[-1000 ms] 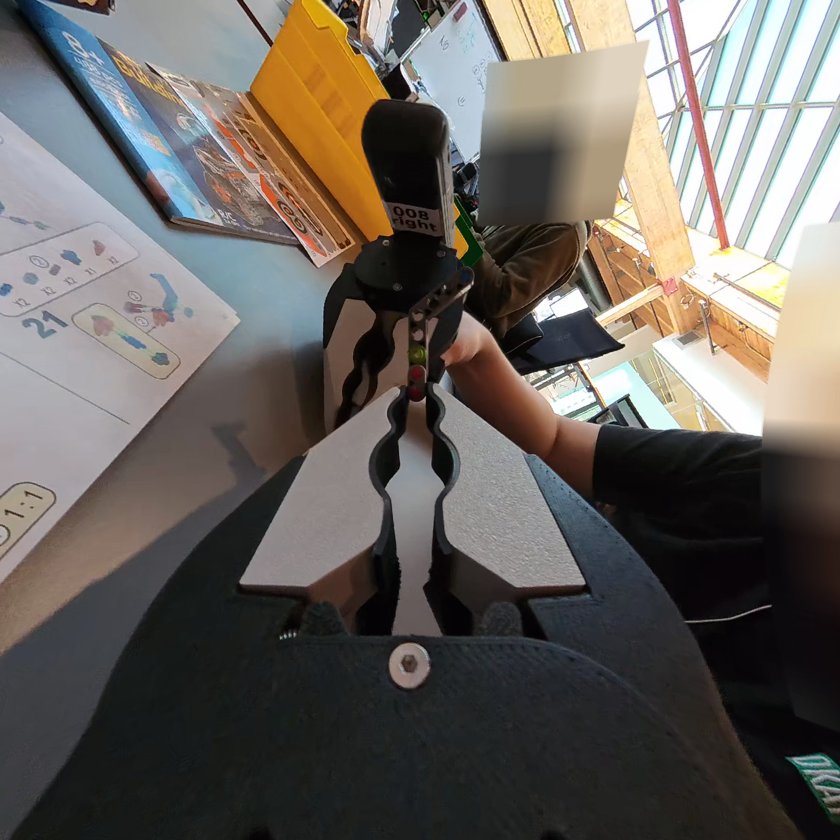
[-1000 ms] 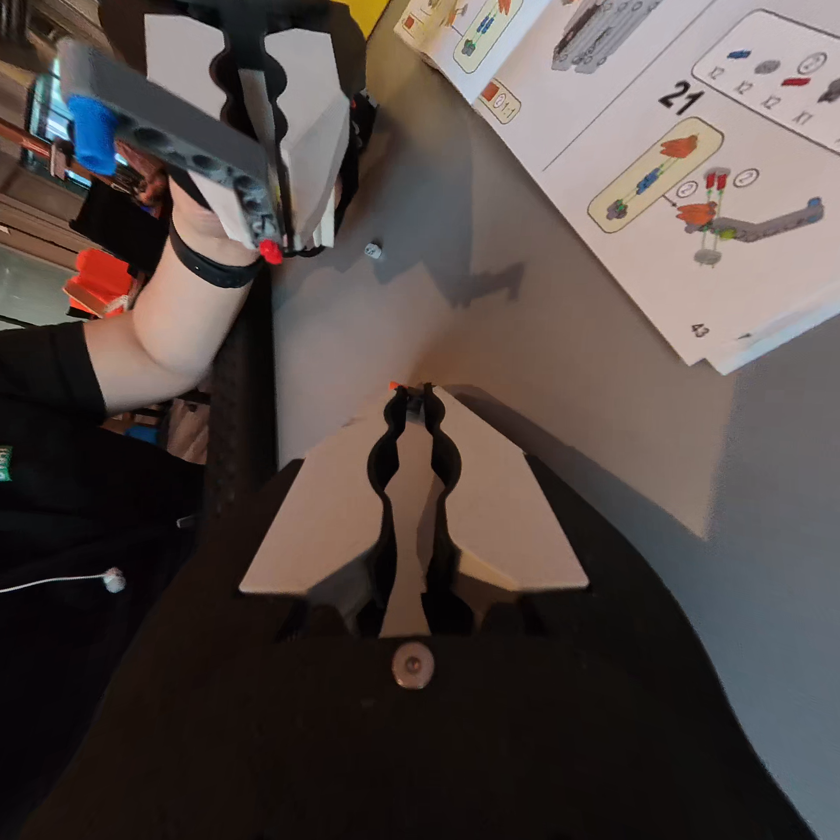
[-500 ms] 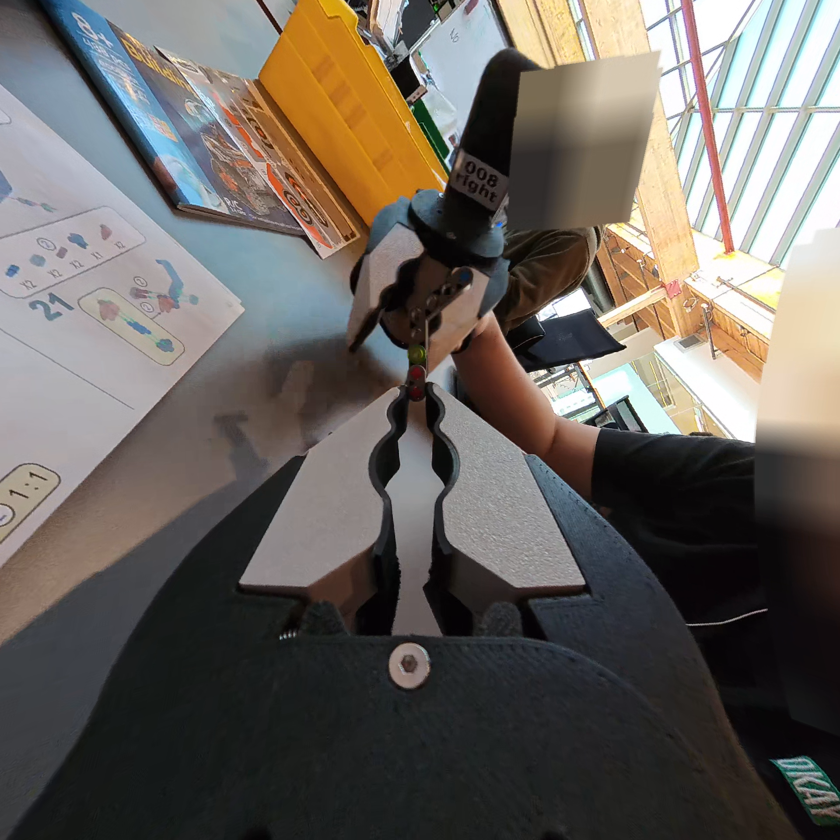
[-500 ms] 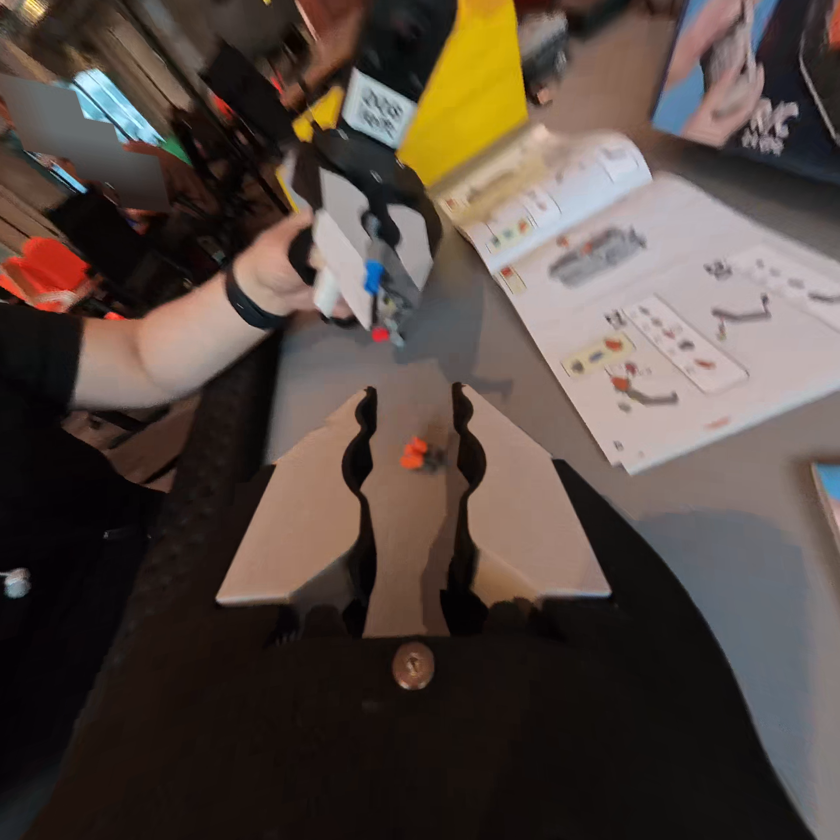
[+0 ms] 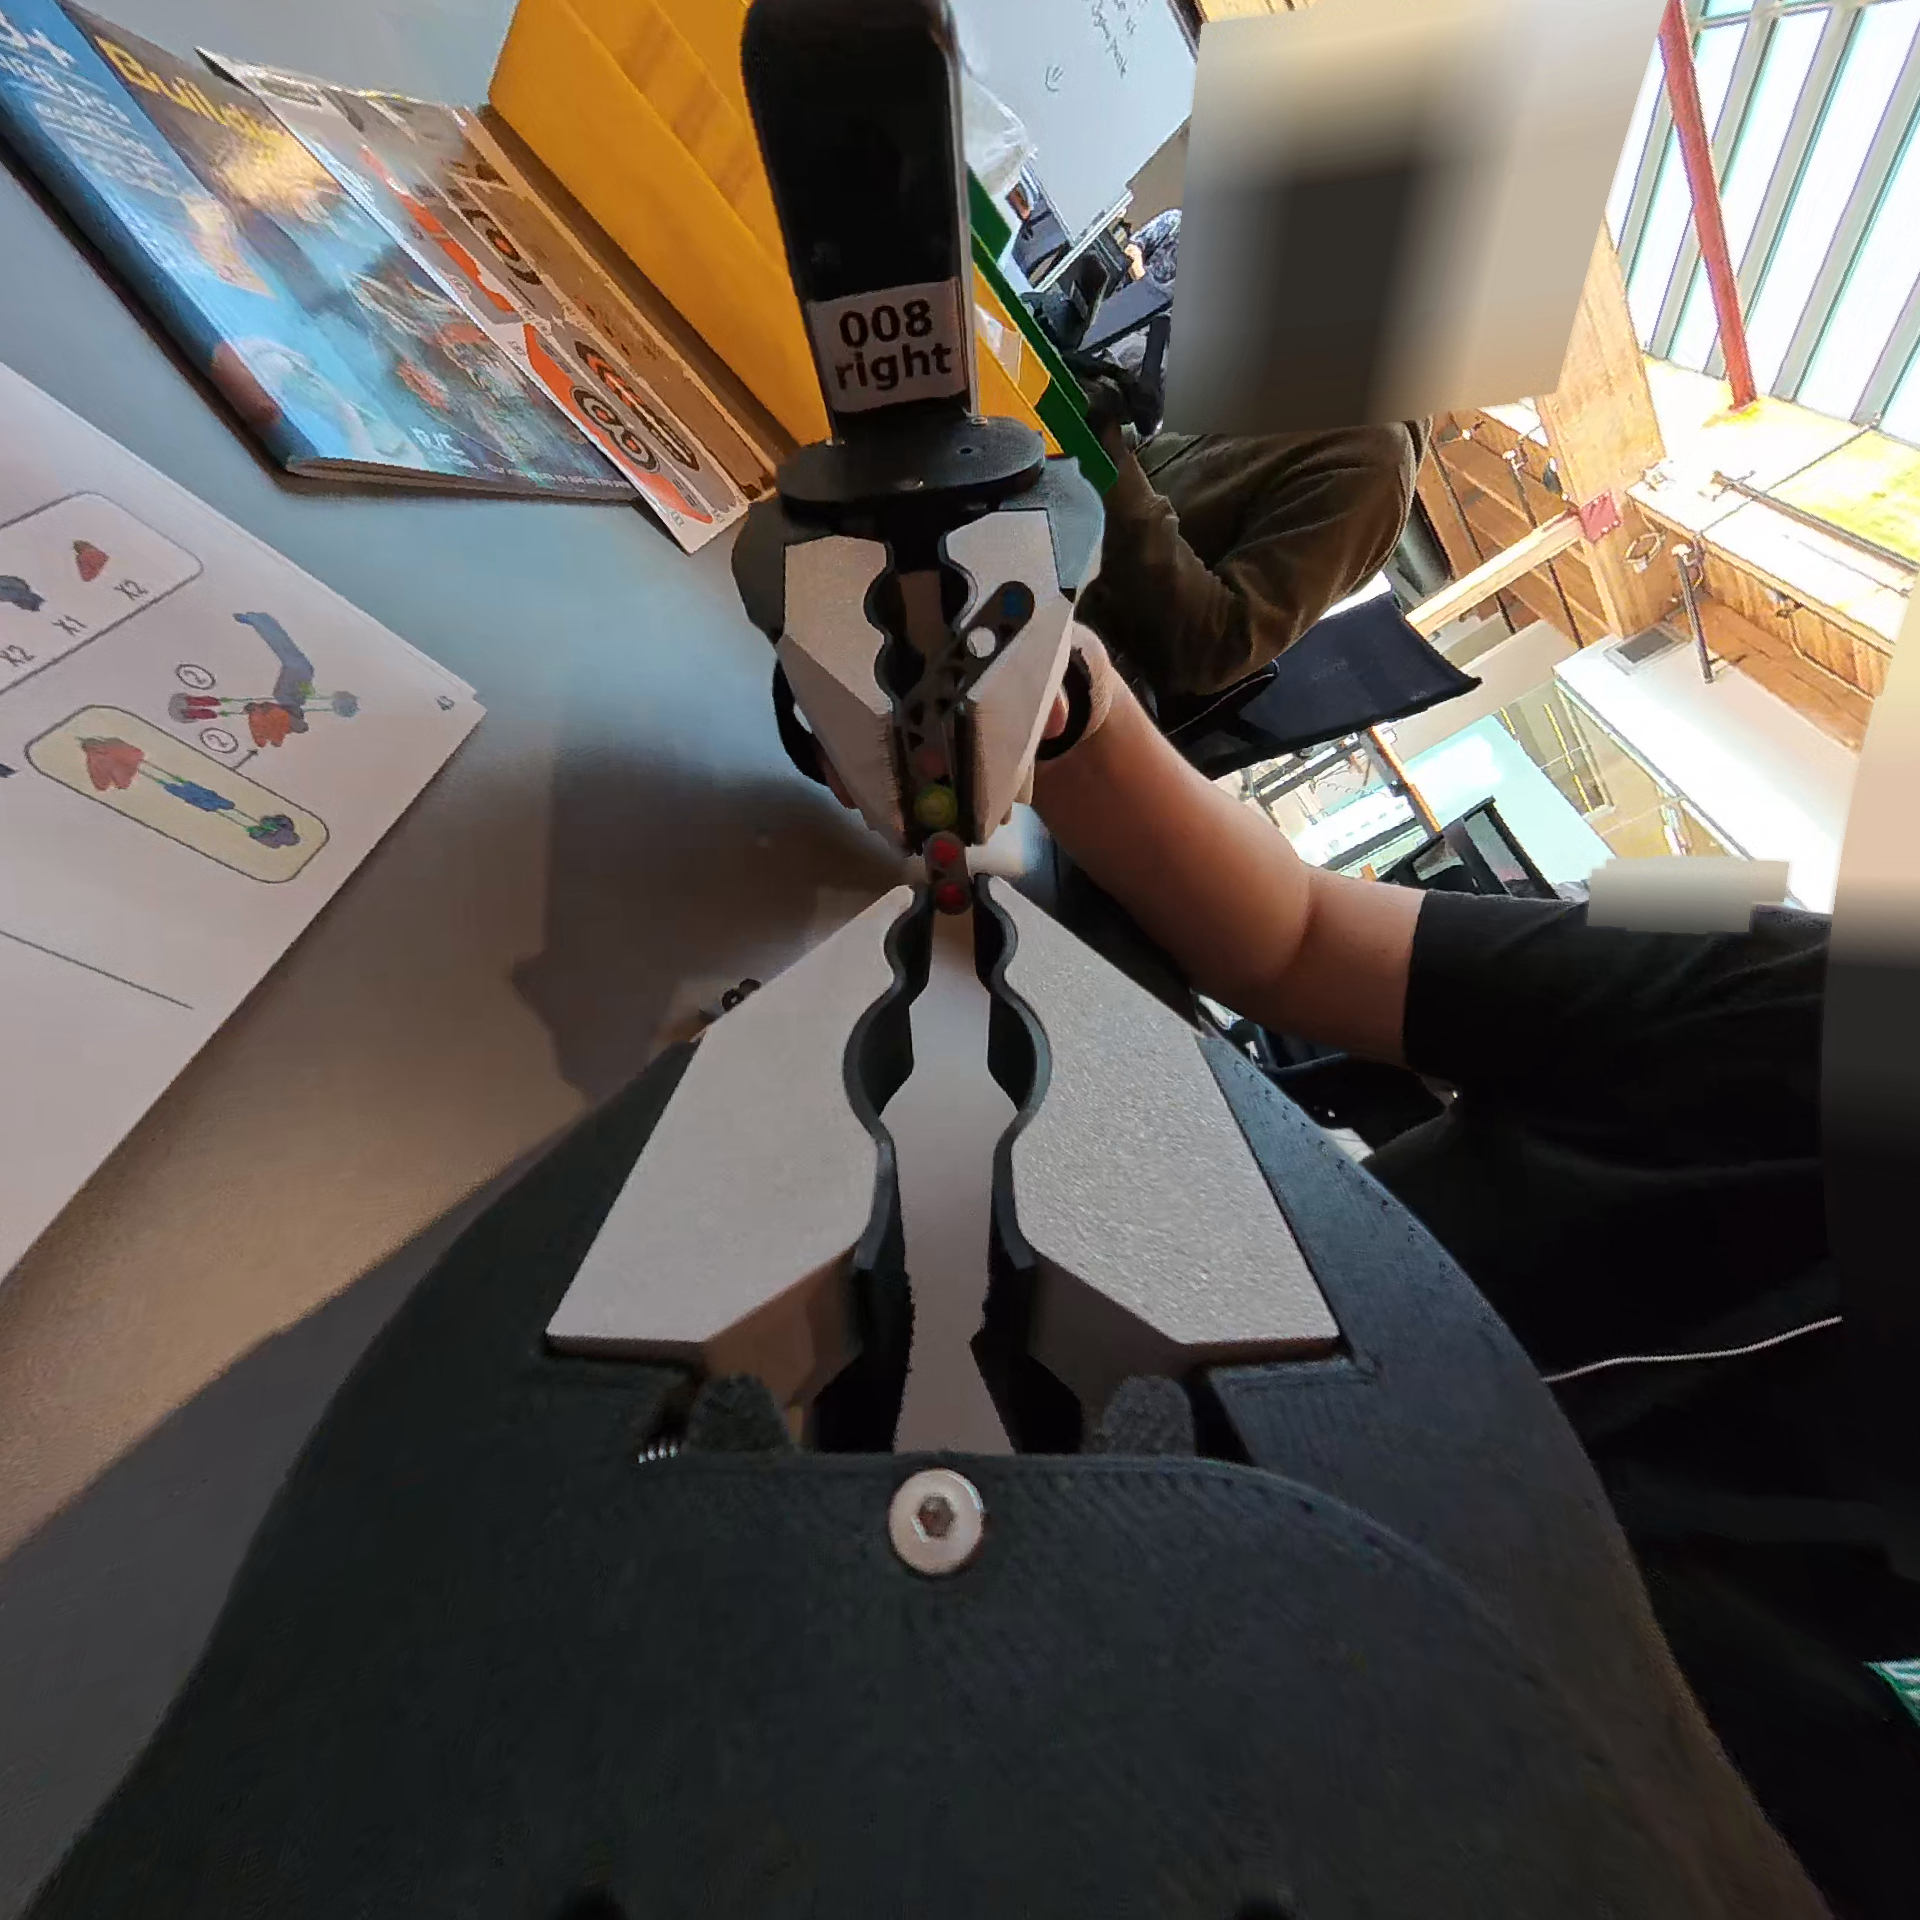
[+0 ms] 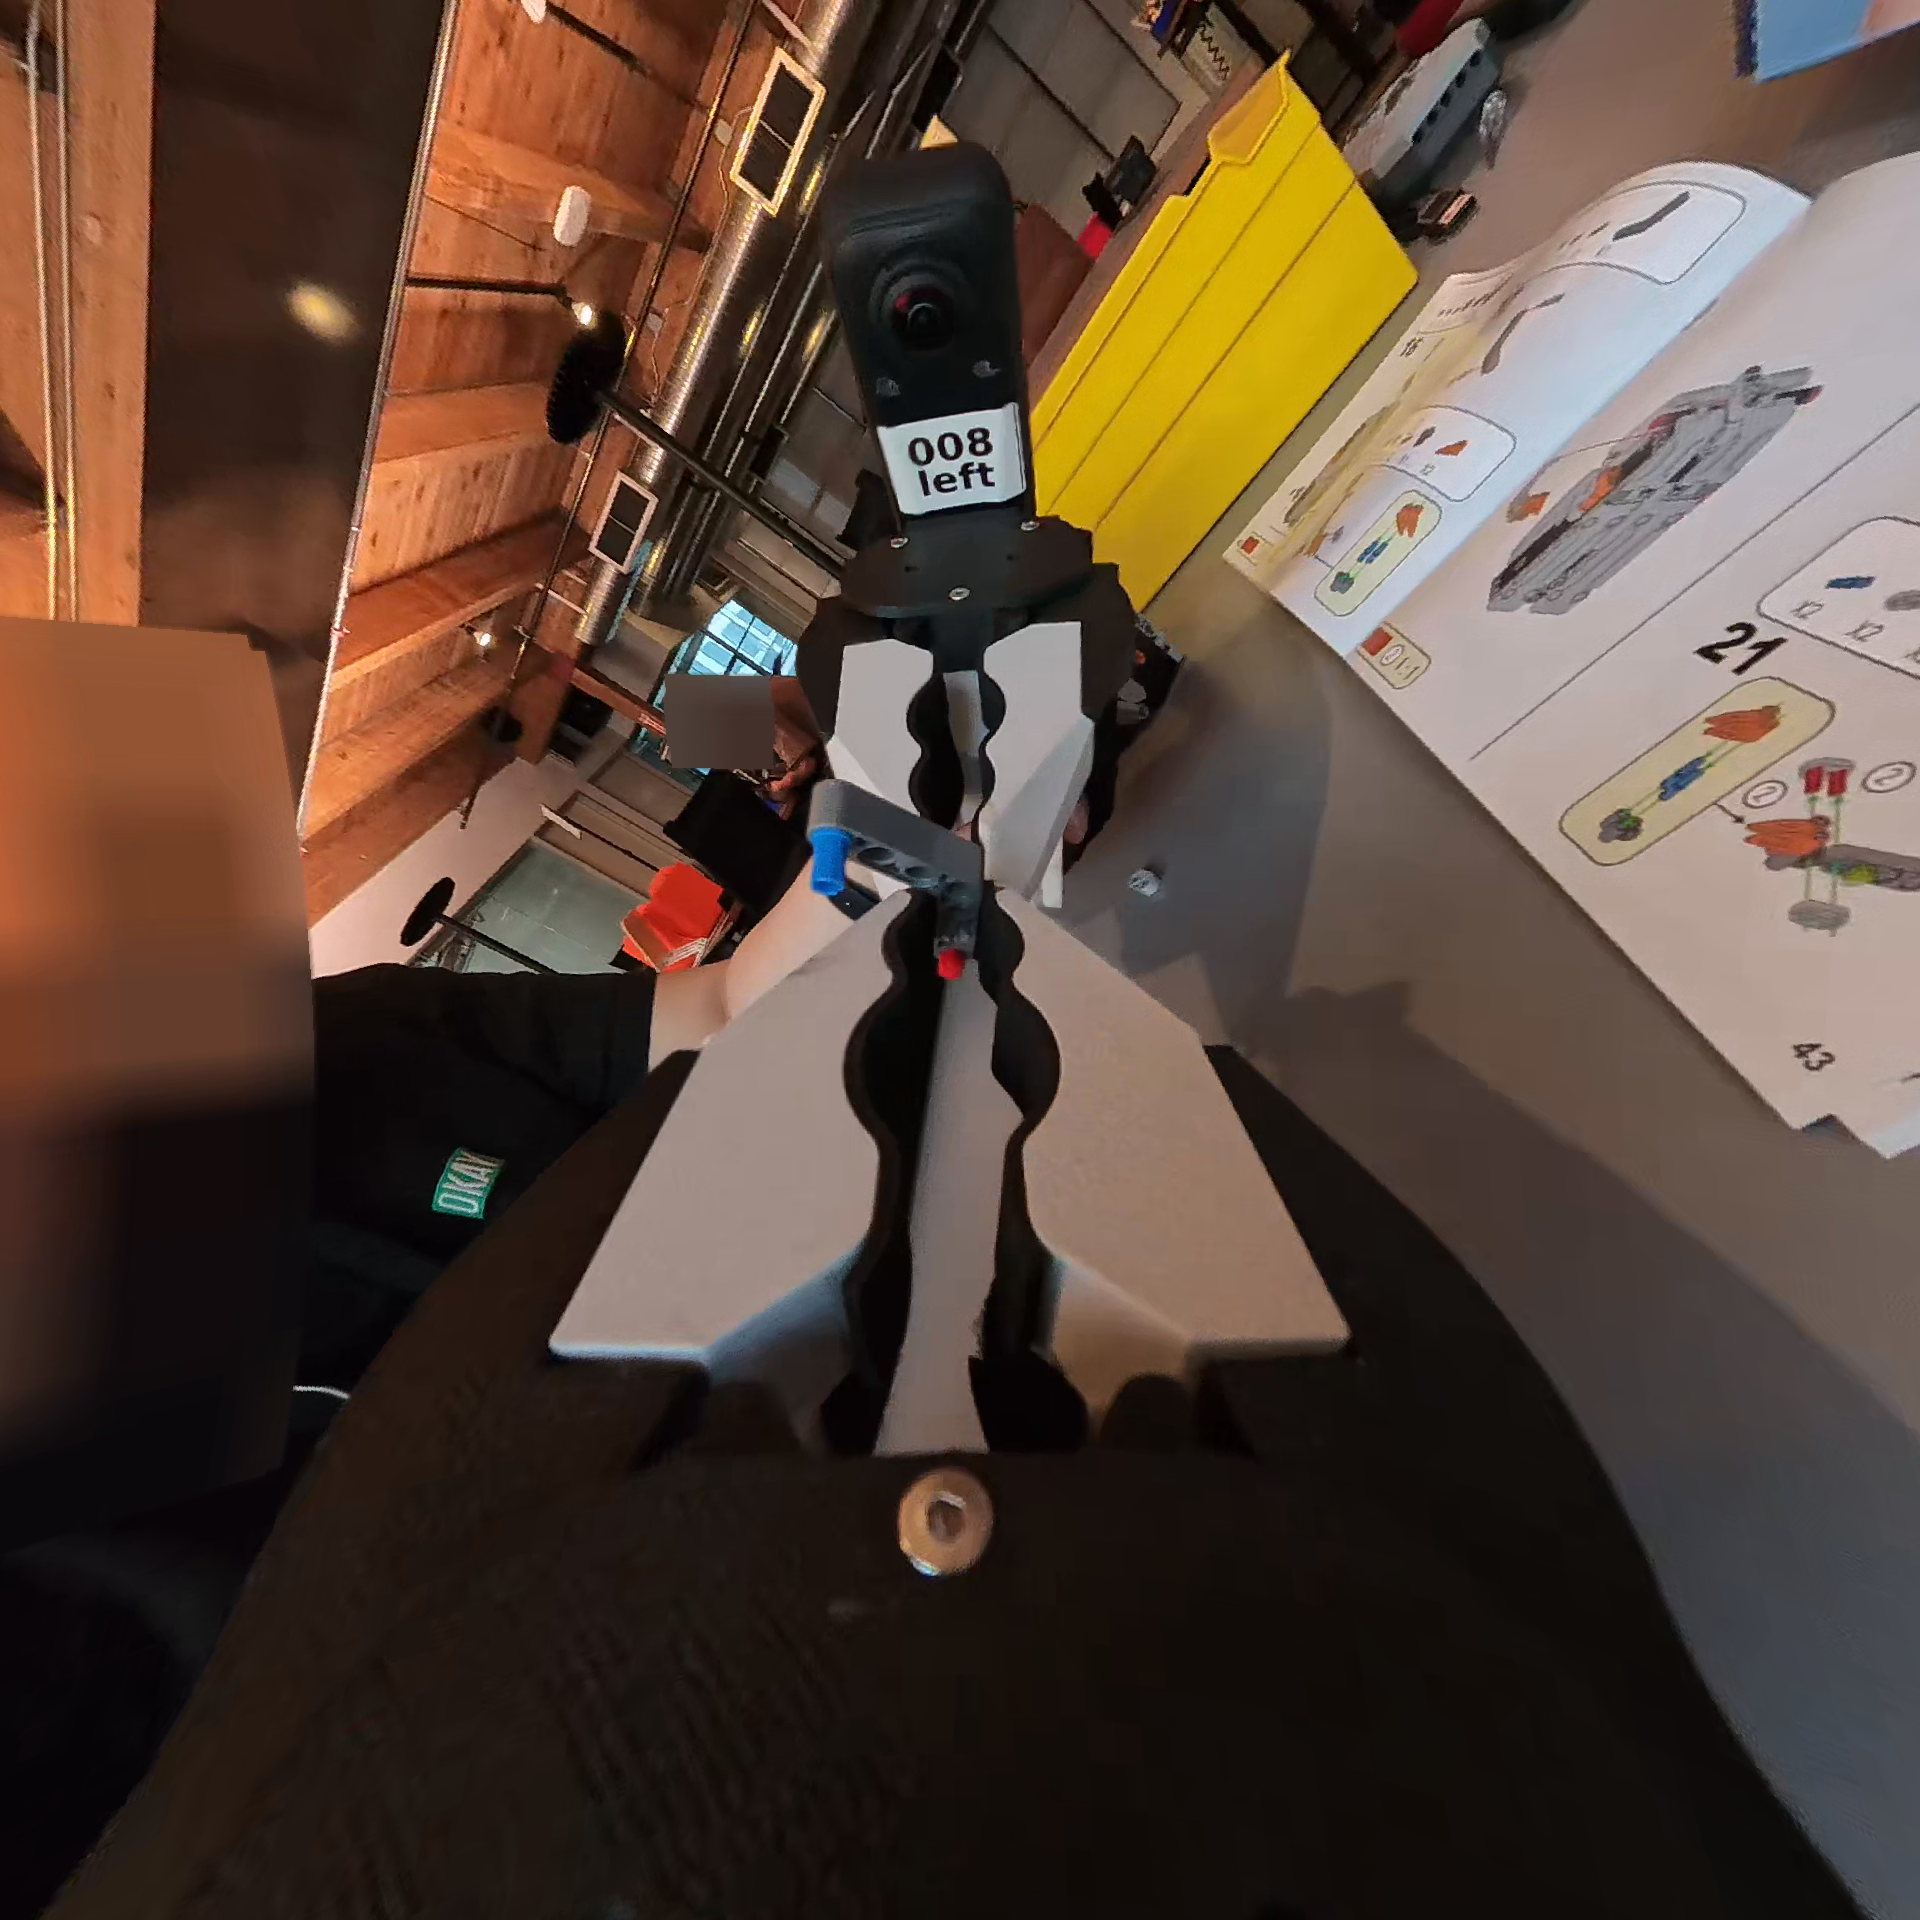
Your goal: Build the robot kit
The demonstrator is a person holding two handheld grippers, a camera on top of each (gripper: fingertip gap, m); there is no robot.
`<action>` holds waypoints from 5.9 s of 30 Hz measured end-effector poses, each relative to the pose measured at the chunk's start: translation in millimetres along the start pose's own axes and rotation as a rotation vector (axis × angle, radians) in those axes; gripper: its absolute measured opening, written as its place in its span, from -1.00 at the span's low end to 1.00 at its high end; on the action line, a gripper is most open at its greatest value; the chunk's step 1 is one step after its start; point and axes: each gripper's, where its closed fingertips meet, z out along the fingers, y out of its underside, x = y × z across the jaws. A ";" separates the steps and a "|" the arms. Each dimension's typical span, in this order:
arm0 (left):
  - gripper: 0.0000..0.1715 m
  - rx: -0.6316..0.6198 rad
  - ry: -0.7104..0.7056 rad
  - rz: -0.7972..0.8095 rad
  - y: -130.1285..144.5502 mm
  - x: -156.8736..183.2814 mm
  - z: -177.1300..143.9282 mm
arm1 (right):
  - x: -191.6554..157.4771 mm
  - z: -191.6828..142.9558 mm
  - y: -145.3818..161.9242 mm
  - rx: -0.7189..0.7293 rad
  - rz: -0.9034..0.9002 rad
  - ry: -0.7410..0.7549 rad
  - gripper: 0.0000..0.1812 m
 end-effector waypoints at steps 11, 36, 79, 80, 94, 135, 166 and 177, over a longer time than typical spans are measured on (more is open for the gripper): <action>-0.87 0.012 0.058 -0.047 -2.0 7.4 -3.7 | -2.2 -7.3 6.9 -0.046 -0.081 0.043 -0.92; -0.94 -0.108 0.000 0.021 15.5 5.3 8.2 | -3.7 -0.7 13.7 -0.116 -0.174 0.061 -0.91; -0.95 0.067 0.045 0.052 -16.6 16.2 1.5 | -19.7 -6.7 -22.8 0.085 -0.166 0.148 -0.92; -0.94 0.071 0.049 0.044 -17.3 15.9 1.8 | -19.2 -7.0 -23.5 0.091 -0.165 0.150 -0.92; -0.94 0.059 0.008 0.082 -15.7 12.5 5.7 | -17.1 -5.5 -23.3 0.111 -0.153 0.144 -0.92; -0.94 0.160 0.010 0.050 -32.4 15.2 -18.7 | 52.3 -4.5 64.5 -0.214 -0.032 0.517 -0.93; -0.94 0.116 -0.017 0.058 -24.7 15.8 -14.0 | 21.2 -50.7 73.9 -0.803 -0.993 0.829 -0.93; -0.94 0.110 -0.023 0.039 -23.4 13.8 -15.4 | 33.2 -47.1 89.3 -1.394 -1.046 0.837 -0.90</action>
